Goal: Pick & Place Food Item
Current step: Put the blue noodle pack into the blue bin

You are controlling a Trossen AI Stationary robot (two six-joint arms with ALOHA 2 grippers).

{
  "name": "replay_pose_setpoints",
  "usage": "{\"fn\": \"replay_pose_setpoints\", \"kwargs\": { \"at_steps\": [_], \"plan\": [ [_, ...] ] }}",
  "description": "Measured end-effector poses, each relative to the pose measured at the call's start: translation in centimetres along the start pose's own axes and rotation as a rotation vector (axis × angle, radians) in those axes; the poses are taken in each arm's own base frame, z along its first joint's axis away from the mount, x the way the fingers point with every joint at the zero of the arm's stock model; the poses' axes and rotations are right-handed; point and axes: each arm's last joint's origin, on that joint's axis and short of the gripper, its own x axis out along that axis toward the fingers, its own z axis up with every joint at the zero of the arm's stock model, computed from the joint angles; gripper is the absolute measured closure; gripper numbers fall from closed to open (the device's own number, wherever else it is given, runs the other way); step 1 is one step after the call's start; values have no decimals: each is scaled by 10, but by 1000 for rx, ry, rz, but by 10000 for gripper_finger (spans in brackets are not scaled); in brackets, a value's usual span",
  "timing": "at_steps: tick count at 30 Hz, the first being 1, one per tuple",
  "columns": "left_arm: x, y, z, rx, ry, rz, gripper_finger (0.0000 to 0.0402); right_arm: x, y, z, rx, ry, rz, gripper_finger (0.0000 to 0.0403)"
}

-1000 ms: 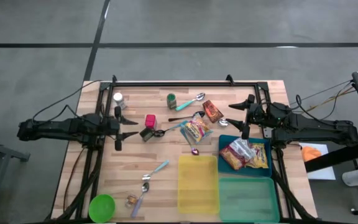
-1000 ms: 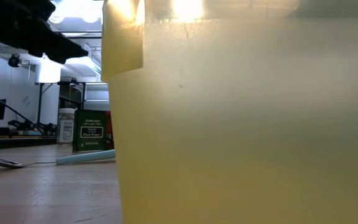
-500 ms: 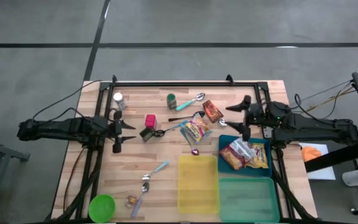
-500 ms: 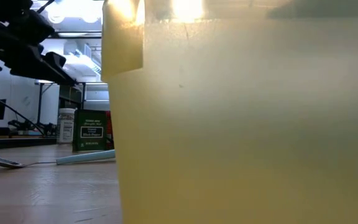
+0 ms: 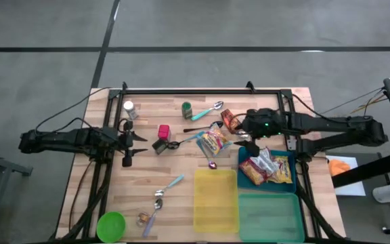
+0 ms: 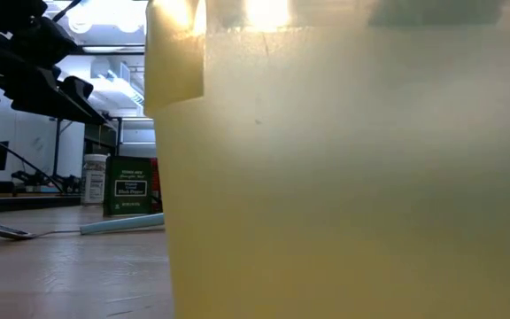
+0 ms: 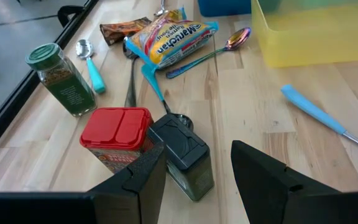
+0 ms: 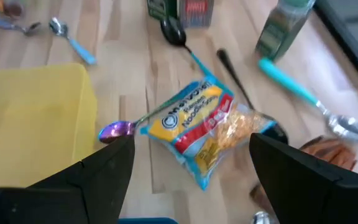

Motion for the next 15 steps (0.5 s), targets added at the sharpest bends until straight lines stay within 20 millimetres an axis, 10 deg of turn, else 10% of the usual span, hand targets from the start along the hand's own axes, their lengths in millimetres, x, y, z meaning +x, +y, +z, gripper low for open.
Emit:
{"fn": "replay_pose_setpoints", "kwargs": {
  "at_steps": [15],
  "plan": [
    [0, 0, -1, 1, 7, -1, 220, 27, -1, 41, 106, 77, -15, 87]
  ]
}}
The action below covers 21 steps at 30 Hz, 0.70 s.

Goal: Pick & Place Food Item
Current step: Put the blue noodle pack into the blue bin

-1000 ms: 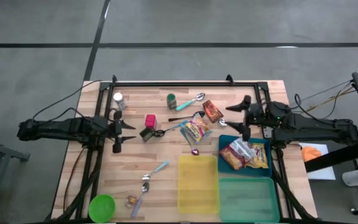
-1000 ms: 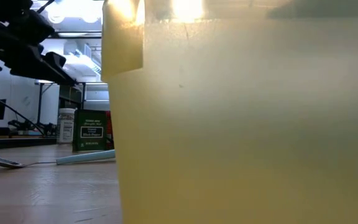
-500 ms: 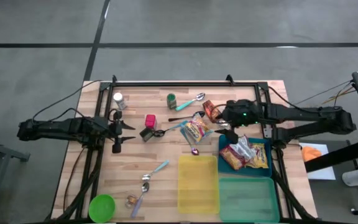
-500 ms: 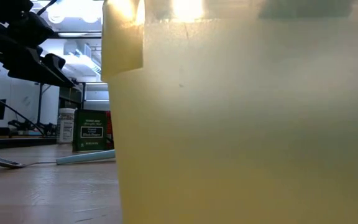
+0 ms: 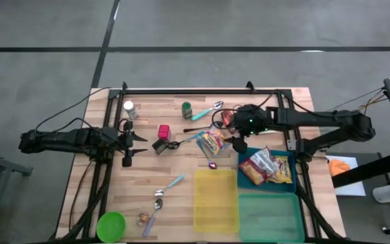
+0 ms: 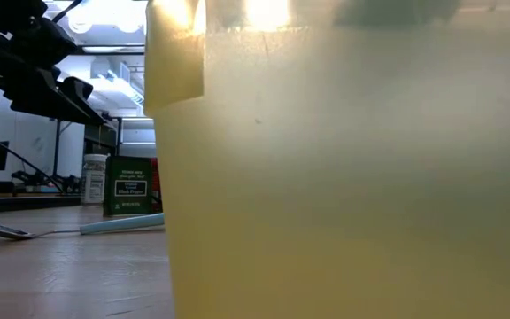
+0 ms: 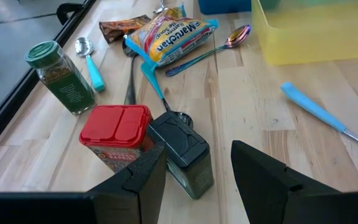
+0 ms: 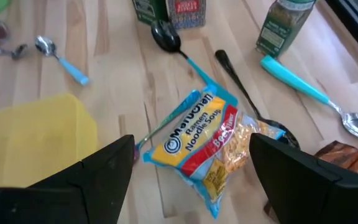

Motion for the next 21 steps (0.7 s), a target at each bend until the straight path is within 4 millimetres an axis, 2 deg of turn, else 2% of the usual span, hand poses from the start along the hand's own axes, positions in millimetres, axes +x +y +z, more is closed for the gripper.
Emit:
{"fn": "replay_pose_setpoints", "kwargs": {
  "at_steps": [4, 9, 14, 21],
  "plan": [
    [0, 0, 0, 0, 0, 0, 220, 3, 0, 2, 25, 45, -6, 87],
    [0, 0, 0, 0, 0, 0, 220, 10, -1, -5, 43, 134, -23, 87],
    [0, 0, 0, 0, 0, 0, 220, 26, -5, -19, 28, 215, -68, 87],
    [0, 0, 0, 1, 4, 0, 220, 49, -9, -28, 30, 298, -101, 87]
  ]
}}
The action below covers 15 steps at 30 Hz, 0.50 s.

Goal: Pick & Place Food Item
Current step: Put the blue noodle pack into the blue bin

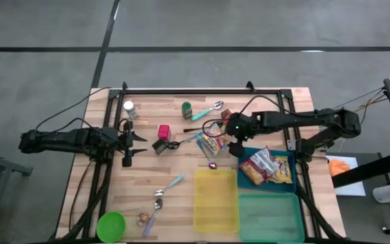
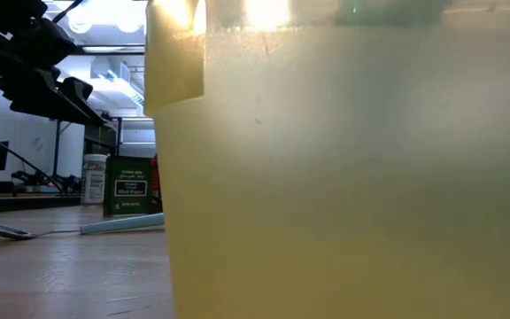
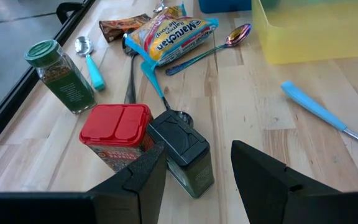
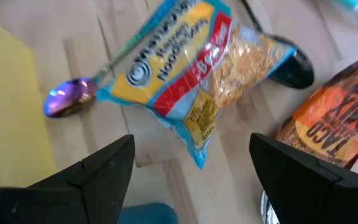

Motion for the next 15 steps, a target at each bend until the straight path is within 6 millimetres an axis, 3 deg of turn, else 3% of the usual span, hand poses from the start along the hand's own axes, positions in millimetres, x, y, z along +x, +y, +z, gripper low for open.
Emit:
{"fn": "replay_pose_setpoints", "kwargs": {
  "at_steps": [6, 15],
  "plan": [
    [0, 0, 0, 0, 0, 0, 220, 19, 0, -2, 3, 71, -12, 87],
    [0, 0, 0, 0, 0, 0, 220, 33, -7, -3, 49, 114, -30, 87]
  ]
}}
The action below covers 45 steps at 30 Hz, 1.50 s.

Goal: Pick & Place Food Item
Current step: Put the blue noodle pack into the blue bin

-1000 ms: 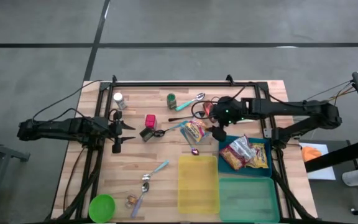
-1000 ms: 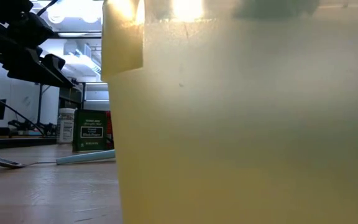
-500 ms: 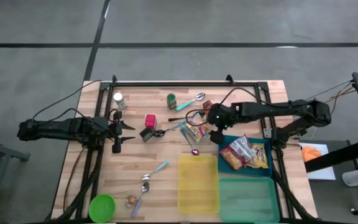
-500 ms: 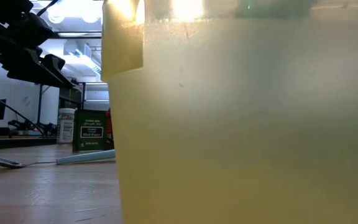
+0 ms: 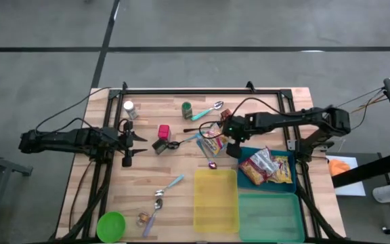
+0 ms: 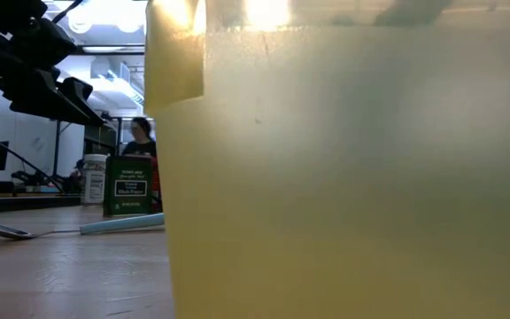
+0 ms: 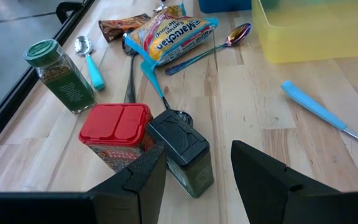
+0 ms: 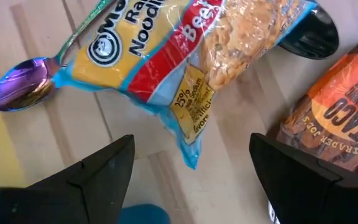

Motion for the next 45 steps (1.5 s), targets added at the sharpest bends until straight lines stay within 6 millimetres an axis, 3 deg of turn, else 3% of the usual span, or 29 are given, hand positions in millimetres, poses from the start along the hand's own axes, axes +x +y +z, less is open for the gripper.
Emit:
{"fn": "replay_pose_setpoints", "kwargs": {
  "at_steps": [18, 29, 45],
  "plan": [
    [0, 0, 0, 0, 3, 0, 220, 40, -11, 7, 43, 35, 11, 87],
    [0, 0, 0, 0, 3, 0, 220, 48, -11, 8, 54, 37, 9, 94],
    [0, 0, 0, 0, 3, 0, 220, 47, -12, 9, 89, 35, 6, 279]
  ]
}}
